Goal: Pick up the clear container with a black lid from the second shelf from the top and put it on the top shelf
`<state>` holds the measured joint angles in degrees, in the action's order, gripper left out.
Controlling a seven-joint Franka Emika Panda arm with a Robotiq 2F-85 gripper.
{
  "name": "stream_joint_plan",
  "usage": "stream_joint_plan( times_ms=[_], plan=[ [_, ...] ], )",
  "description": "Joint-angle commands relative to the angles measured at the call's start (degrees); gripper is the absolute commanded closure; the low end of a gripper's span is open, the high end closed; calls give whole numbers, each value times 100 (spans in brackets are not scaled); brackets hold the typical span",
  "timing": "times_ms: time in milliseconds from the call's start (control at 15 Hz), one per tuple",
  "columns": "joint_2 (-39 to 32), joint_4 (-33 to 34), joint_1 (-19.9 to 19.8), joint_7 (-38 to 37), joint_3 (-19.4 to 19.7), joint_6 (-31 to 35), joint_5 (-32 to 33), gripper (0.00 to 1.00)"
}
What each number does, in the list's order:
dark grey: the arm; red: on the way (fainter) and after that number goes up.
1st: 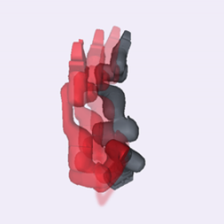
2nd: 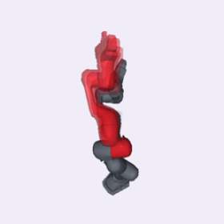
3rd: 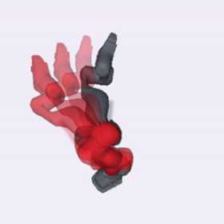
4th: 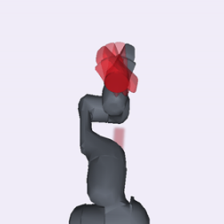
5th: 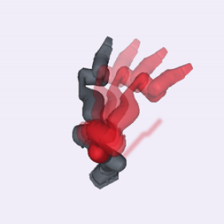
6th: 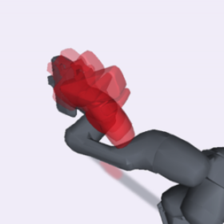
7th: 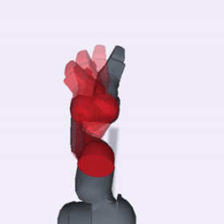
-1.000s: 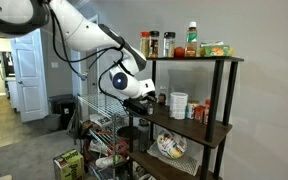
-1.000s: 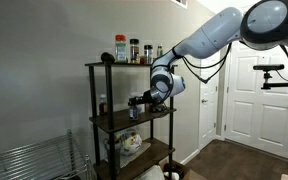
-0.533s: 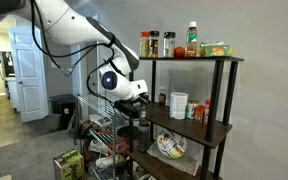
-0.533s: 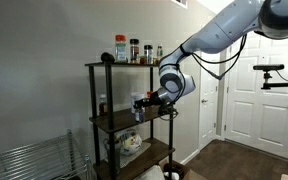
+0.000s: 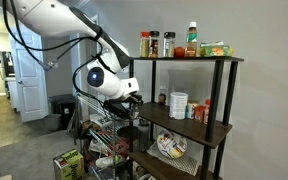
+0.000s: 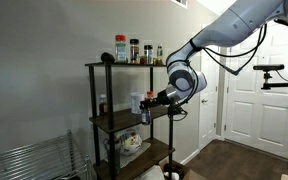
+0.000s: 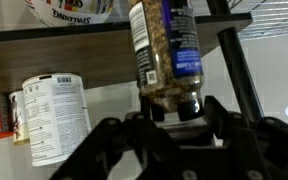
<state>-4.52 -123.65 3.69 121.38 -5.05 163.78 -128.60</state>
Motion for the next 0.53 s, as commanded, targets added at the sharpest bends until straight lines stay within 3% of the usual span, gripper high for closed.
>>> stream_joint_plan(
  times_ms=[0, 467],
  plan=[
    [599, -571, 47, 137, -36, -160, -141, 69],
    [1595, -1031, 235, 79, -186, 251, -153, 69]
  ],
)
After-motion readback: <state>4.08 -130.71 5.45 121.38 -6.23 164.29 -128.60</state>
